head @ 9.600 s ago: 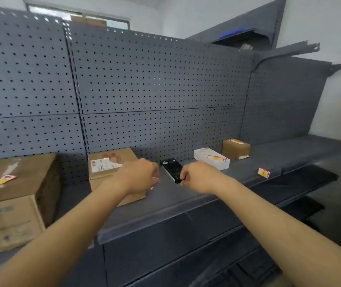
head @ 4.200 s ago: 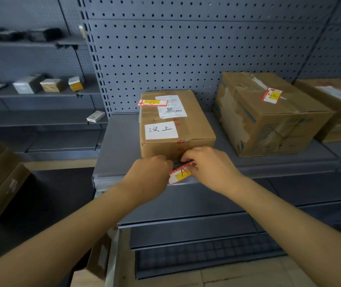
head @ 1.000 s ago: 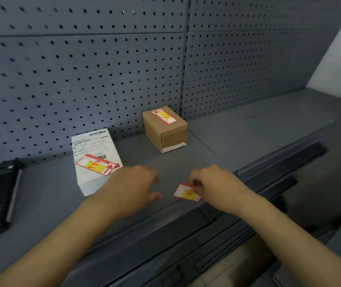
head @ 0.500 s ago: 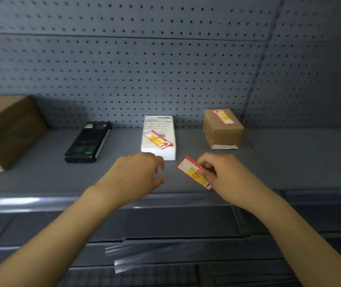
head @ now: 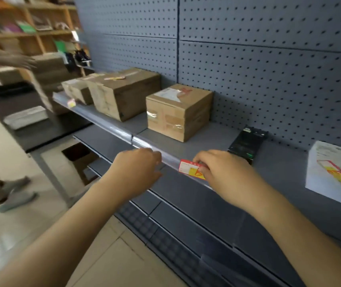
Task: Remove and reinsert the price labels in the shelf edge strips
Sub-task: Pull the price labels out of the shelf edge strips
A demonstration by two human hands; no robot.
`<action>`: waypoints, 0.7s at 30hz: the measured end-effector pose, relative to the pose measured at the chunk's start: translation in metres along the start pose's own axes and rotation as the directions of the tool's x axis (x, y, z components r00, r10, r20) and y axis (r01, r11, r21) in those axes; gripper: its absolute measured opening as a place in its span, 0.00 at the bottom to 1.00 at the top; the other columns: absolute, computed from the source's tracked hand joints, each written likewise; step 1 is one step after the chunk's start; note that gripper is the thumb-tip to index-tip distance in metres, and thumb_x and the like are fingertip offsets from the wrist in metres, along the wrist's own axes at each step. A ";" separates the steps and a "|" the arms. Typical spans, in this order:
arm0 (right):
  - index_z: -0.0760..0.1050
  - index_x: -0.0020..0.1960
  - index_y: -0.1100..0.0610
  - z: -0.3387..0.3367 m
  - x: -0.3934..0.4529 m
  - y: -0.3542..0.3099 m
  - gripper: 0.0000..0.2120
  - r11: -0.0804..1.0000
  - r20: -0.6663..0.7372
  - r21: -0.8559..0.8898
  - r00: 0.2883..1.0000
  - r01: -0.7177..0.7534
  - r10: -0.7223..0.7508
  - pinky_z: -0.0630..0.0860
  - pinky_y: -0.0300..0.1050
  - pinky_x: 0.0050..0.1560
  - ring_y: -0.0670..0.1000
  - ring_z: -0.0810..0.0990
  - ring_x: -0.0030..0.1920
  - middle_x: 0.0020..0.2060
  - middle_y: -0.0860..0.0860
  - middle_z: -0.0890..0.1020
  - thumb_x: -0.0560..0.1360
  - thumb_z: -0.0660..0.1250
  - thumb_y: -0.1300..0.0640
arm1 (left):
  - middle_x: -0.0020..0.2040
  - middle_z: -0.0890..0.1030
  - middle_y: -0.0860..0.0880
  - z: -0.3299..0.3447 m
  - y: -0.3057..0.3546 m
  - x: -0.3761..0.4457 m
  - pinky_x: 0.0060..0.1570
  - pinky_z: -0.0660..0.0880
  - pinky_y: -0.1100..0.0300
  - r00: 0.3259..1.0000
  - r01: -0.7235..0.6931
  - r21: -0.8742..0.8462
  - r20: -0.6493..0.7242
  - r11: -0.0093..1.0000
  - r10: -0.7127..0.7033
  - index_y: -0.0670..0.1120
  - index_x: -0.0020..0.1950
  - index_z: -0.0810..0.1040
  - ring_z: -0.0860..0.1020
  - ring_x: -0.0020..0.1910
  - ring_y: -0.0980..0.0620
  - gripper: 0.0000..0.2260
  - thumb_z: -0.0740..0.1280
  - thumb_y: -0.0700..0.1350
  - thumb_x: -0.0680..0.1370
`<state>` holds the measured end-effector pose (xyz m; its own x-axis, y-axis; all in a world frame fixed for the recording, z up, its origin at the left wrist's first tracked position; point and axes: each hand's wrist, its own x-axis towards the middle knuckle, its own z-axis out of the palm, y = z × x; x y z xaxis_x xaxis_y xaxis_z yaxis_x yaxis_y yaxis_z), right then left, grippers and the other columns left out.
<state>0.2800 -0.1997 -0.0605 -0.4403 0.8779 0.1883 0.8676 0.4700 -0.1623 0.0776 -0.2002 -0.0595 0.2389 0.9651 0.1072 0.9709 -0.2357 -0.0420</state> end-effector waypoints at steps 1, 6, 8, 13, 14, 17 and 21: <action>0.73 0.56 0.50 0.008 0.018 -0.019 0.09 0.999 0.008 0.007 0.999 0.035 -0.036 0.76 0.53 0.46 0.57 0.78 0.50 0.52 0.50 0.79 0.77 0.61 0.59 | 0.58 0.78 0.52 0.004 -0.024 -0.007 0.51 0.73 0.55 0.999 0.035 0.018 0.018 0.999 -0.035 0.53 0.60 0.73 0.77 0.57 0.49 0.14 0.62 0.55 0.77; 0.73 0.56 0.49 0.044 0.106 -0.120 0.09 0.981 0.044 0.085 0.983 0.172 -0.176 0.77 0.54 0.47 0.56 0.79 0.49 0.52 0.50 0.79 0.77 0.61 0.58 | 0.57 0.78 0.51 0.015 -0.144 -0.041 0.50 0.74 0.54 0.987 0.143 0.093 0.063 0.985 -0.149 0.51 0.57 0.74 0.77 0.56 0.48 0.12 0.61 0.53 0.77; 0.73 0.55 0.50 0.056 0.132 -0.148 0.09 0.970 0.056 0.107 0.972 0.220 -0.227 0.77 0.55 0.46 0.56 0.78 0.47 0.50 0.50 0.79 0.77 0.61 0.59 | 0.57 0.78 0.51 0.016 -0.181 -0.049 0.48 0.74 0.55 0.979 0.183 0.086 0.078 0.979 -0.190 0.51 0.57 0.74 0.77 0.56 0.47 0.11 0.61 0.53 0.77; 0.72 0.55 0.48 0.083 0.198 -0.199 0.09 0.958 0.072 0.087 0.958 0.272 -0.278 0.75 0.49 0.42 0.52 0.78 0.46 0.49 0.48 0.79 0.78 0.60 0.58 | 0.55 0.79 0.51 0.027 -0.268 -0.040 0.48 0.75 0.55 0.965 0.236 0.105 0.095 0.966 -0.246 0.49 0.57 0.75 0.78 0.53 0.47 0.12 0.59 0.52 0.79; 0.72 0.56 0.49 0.088 0.211 -0.203 0.09 0.958 0.076 0.091 0.958 0.271 -0.278 0.75 0.49 0.42 0.52 0.78 0.46 0.49 0.48 0.79 0.78 0.59 0.58 | 0.55 0.79 0.50 0.030 -0.281 -0.033 0.48 0.75 0.55 0.964 0.239 0.101 0.092 0.966 -0.248 0.49 0.57 0.75 0.78 0.53 0.47 0.12 0.59 0.52 0.79; 0.73 0.54 0.49 0.102 0.254 -0.209 0.07 0.965 0.096 0.105 0.964 0.239 -0.250 0.76 0.51 0.43 0.53 0.78 0.47 0.50 0.48 0.79 0.78 0.60 0.57 | 0.56 0.79 0.51 0.042 -0.317 -0.004 0.48 0.75 0.55 0.966 0.234 0.070 0.092 0.970 -0.240 0.50 0.58 0.75 0.78 0.53 0.48 0.12 0.60 0.52 0.78; 0.73 0.54 0.48 0.124 0.317 -0.205 0.08 0.984 0.099 0.085 0.981 0.158 -0.166 0.76 0.50 0.44 0.55 0.78 0.47 0.51 0.49 0.79 0.78 0.60 0.56 | 0.57 0.78 0.50 0.063 -0.362 0.050 0.47 0.73 0.58 0.977 0.189 0.034 0.097 0.981 -0.192 0.50 0.59 0.74 0.78 0.52 0.49 0.12 0.60 0.52 0.79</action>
<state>-0.0657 -0.0061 -0.0874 -0.5992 0.7922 0.1158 0.7643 0.6090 -0.2121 -0.2634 -0.0596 -0.1012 0.0456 0.9988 0.0160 0.9975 -0.0446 -0.0551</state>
